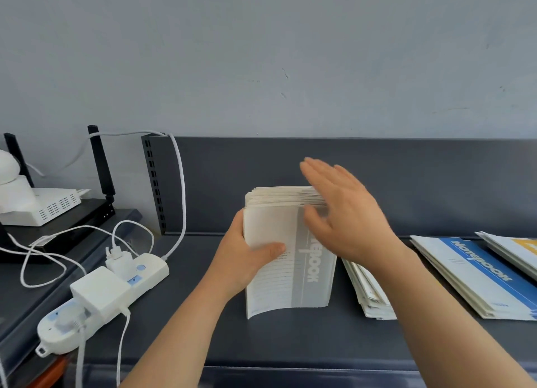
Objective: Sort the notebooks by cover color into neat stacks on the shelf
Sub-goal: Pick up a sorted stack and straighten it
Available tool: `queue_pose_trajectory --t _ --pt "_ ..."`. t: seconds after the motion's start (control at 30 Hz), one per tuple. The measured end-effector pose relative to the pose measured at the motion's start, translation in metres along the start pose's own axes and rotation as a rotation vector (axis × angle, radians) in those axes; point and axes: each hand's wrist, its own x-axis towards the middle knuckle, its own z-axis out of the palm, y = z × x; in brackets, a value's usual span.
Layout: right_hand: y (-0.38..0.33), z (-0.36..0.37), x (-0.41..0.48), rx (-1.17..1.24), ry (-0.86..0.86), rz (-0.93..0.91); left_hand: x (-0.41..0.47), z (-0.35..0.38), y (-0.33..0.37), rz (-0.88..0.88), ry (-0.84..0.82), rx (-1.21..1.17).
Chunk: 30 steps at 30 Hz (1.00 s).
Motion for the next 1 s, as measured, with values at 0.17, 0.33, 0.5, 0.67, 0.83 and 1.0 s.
queue_pose_trajectory --t 0.17,0.33,0.5,0.67,0.83,1.0 --pt "0.002 0.006 -0.001 -0.020 -0.045 -0.034 -0.004 0.004 -0.001 0.010 0.032 0.029" --pt "0.025 0.021 -0.023 0.722 0.123 0.420 -0.008 0.005 -0.002 -0.005 0.055 0.029" --pt "0.009 0.055 -0.046 1.387 0.056 0.627 -0.010 0.014 -0.004 -0.023 0.056 -0.048" --pt "0.014 0.062 -0.052 1.328 0.072 0.624 -0.010 0.016 -0.010 -0.021 0.031 -0.026" --pt "0.015 0.078 -0.061 1.151 -0.002 0.718 -0.012 0.017 -0.023 -0.038 0.005 0.045" --pt "0.016 0.083 -0.077 1.027 -0.070 0.698 -0.021 0.014 -0.048 -0.046 -0.085 0.259"
